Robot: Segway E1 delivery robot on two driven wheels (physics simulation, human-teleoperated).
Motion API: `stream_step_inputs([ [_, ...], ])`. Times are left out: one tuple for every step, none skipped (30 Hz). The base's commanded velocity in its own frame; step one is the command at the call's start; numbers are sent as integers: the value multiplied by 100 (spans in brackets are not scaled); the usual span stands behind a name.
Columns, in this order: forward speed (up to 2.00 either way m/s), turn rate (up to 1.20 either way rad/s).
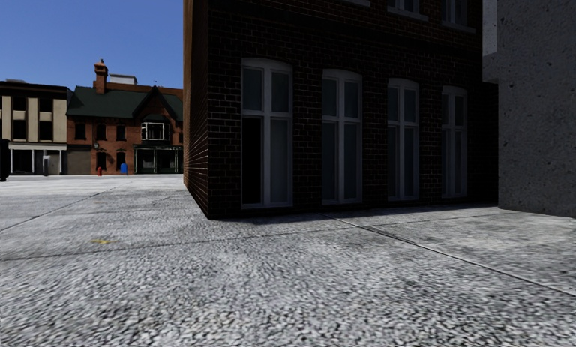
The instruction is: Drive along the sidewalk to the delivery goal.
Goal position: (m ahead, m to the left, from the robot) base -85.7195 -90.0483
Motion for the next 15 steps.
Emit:
stream_step_inputs([
  [80, -59],
  [82, -65],
  [88, -67],
  [91, -67],
  [92, -67],
  [92, -67],
  [92, -67],
  [96, -67],
  [97, -67],
  [98, -67],
  [98, -67],
  [102, -67],
  [111, -67],
  [115, -67],
  [116, -67],
])
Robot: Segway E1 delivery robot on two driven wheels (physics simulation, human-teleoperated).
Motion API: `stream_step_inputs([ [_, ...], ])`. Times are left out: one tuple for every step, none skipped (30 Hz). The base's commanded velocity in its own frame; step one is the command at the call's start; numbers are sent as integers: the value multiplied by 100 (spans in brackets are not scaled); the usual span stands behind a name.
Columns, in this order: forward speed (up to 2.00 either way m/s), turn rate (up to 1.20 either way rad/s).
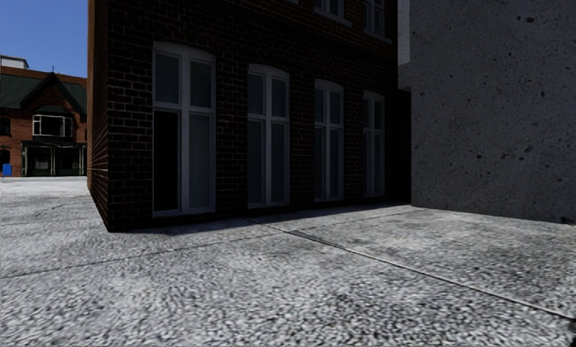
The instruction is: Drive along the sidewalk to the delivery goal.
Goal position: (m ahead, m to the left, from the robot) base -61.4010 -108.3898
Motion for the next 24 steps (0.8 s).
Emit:
stream_step_inputs([
  [116, -67],
  [116, -67],
  [116, -67],
  [116, -67],
  [116, -67],
  [116, -68],
  [117, -70],
  [119, -72],
  [120, -73],
  [120, -73],
  [123, -78],
  [124, -80],
  [124, -83],
  [124, -85],
  [124, -85],
  [124, -85],
  [124, -85],
  [124, -86],
  [124, -86],
  [124, -88],
  [124, -90],
  [124, -92],
  [124, -92],
  [125, -92],
])
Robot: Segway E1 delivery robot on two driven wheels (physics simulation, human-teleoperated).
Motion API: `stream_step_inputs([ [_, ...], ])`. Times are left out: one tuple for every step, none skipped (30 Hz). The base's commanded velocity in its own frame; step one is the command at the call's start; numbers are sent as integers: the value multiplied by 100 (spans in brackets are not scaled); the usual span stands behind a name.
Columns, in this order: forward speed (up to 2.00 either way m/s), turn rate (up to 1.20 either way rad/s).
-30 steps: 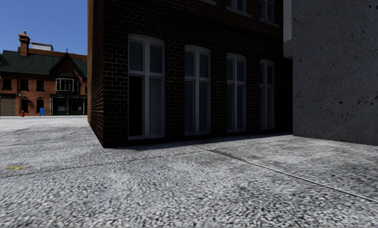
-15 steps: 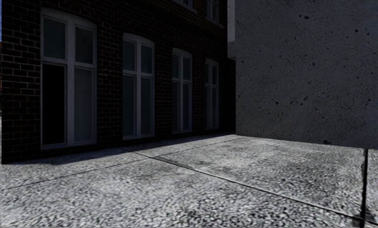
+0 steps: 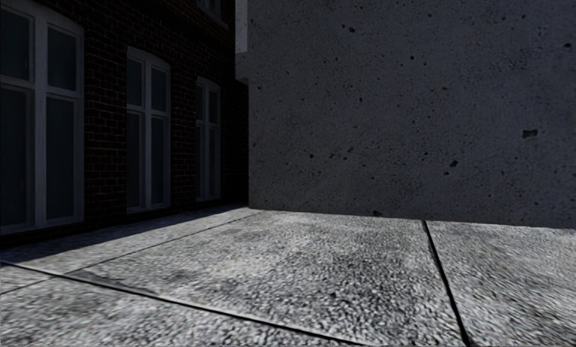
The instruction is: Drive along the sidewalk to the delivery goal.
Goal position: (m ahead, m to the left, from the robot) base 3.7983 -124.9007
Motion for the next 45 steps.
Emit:
stream_step_inputs([
  [125, -93],
  [126, -95],
  [126, -97],
  [126, -97],
  [126, -98],
  [126, -99],
  [126, -99],
  [126, -99],
  [126, -99],
  [126, -99],
  [126, -99],
  [126, -100],
  [126, -104],
  [126, -104],
  [126, -110],
  [126, -111],
  [126, -112],
  [126, -112],
  [126, -112],
  [126, -112],
  [126, -112],
  [126, -112],
  [126, -112],
  [127, -112],
  [129, -112],
  [131, -112],
  [131, -112],
  [134, -112],
  [135, -112],
  [137, -112],
  [137, -112],
  [137, -112],
  [137, -112],
  [137, -112],
  [137, -112],
  [137, -112],
  [137, -112],
  [137, -112],
  [137, -109],
  [137, -104],
  [137, -102],
  [137, -102],
  [140, -101],
  [144, -101],
  [148, -101],
])
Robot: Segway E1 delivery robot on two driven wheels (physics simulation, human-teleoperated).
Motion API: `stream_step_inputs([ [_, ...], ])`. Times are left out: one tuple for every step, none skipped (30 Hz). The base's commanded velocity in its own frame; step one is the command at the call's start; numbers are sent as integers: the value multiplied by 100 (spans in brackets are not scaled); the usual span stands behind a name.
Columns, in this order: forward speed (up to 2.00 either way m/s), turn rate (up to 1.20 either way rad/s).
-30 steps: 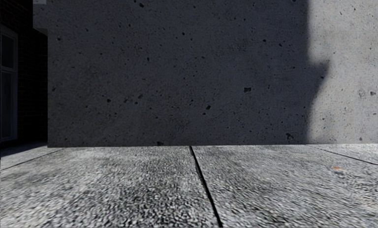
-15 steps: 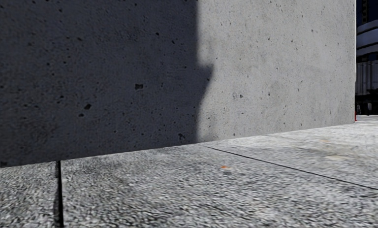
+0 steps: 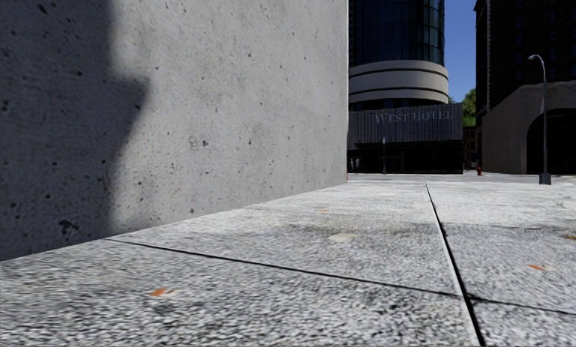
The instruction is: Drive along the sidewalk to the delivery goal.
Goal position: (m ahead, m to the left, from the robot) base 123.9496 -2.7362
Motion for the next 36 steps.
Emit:
stream_step_inputs([
  [148, -101],
  [149, -100],
  [157, -90],
  [200, -40],
  [200, 0],
  [200, 0],
  [200, 0],
  [200, 0],
  [200, 0],
  [200, 0],
  [200, 0],
  [200, 0],
  [200, 0],
  [200, 0],
  [200, 0],
  [200, 0],
  [200, 0],
  [200, 0],
  [200, 0],
  [200, 0],
  [200, 0],
  [200, 0],
  [200, 0],
  [200, 0],
  [200, 0],
  [200, 0],
  [200, 0],
  [200, 0],
  [200, -14],
  [200, -20],
  [200, -20],
  [200, -24],
  [200, -28],
  [200, -33],
  [200, -38],
  [200, -38],
])
